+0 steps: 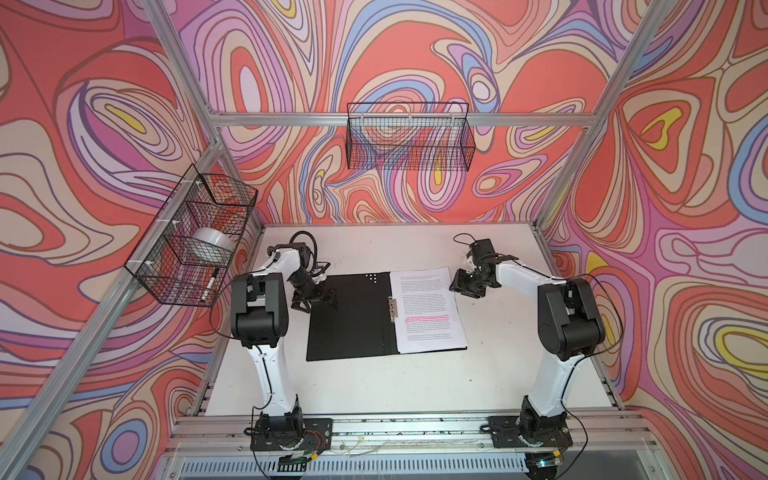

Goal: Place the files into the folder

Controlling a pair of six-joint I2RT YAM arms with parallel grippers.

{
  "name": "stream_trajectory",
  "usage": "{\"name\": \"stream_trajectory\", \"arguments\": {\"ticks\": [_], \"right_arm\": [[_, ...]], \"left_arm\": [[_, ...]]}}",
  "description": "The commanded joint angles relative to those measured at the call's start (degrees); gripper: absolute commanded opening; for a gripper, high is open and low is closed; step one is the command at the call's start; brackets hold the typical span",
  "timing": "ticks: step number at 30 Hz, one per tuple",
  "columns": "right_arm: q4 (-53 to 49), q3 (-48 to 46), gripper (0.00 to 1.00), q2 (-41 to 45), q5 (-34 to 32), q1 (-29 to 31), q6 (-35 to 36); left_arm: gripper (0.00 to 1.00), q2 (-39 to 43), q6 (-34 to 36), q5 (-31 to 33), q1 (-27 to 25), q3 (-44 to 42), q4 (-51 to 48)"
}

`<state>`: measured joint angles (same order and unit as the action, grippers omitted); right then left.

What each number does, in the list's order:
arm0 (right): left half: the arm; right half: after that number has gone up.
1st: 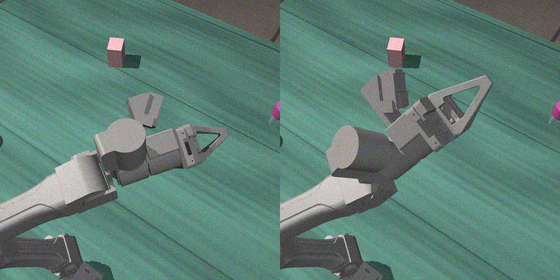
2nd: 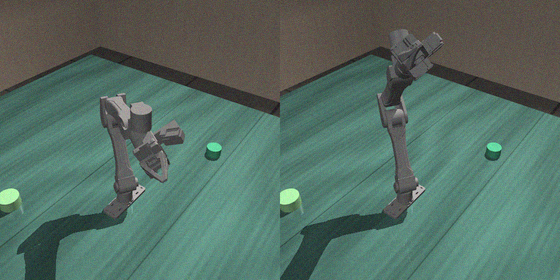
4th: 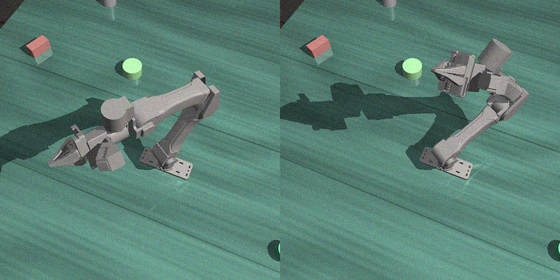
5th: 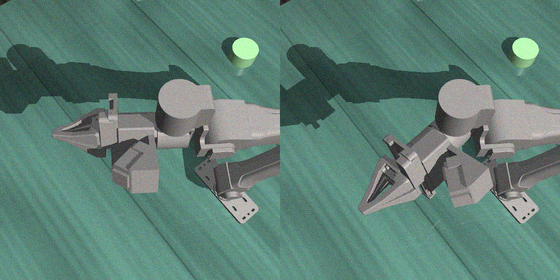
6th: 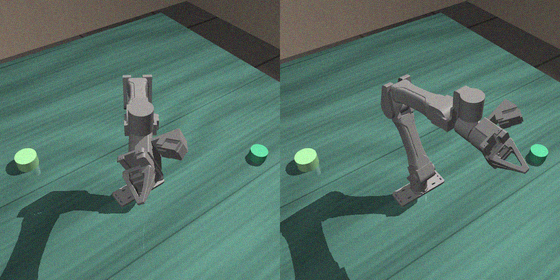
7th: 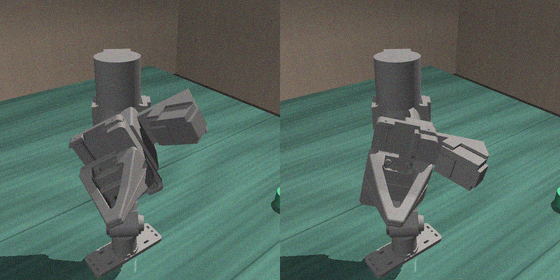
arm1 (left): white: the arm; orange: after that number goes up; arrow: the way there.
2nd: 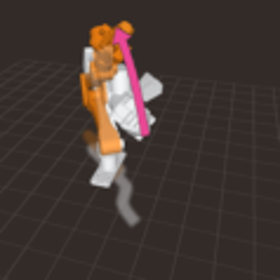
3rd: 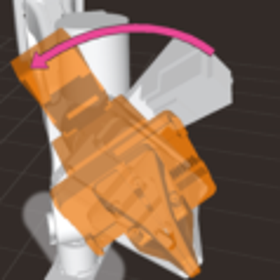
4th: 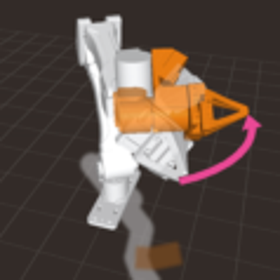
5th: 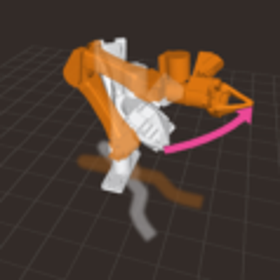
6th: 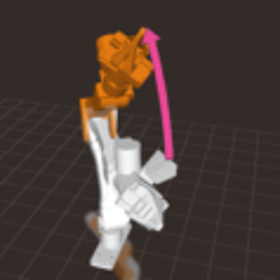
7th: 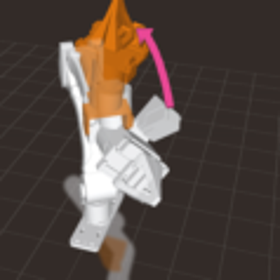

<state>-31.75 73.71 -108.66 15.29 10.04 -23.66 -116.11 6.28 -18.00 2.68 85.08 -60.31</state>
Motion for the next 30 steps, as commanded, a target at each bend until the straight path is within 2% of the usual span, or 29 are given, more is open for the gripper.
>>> {"name": "stream_trajectory", "arguments": {"ticks": [1, 12, 22, 30], "right_arm": [[0.68, -0.59, 0.48, 1.66, -0.86, -0.48, -0.16], [-1.29, 1.85, 0.48, -2.20, -2.54, -0.73, 1.99], [-2.53, 1.85, 0.48, -4.68, -1.14, -0.73, 3.04], [-4.15, 1.57, 0.47, -5.47, -2.06, -0.68, 3.60]], "left_arm": [[1.00, 5.99, 1.76, 2.72, 0.05, -2.82, -0.06], [1.00, 5.75, -0.60, 4.24, 0.05, -5.10, 0.88], [1.00, 2.56, -1.25, 4.37, 0.05, -4.93, 2.13], [1.00, 0.92, -1.31, 1.38, 0.05, -4.35, 2.29]]}}
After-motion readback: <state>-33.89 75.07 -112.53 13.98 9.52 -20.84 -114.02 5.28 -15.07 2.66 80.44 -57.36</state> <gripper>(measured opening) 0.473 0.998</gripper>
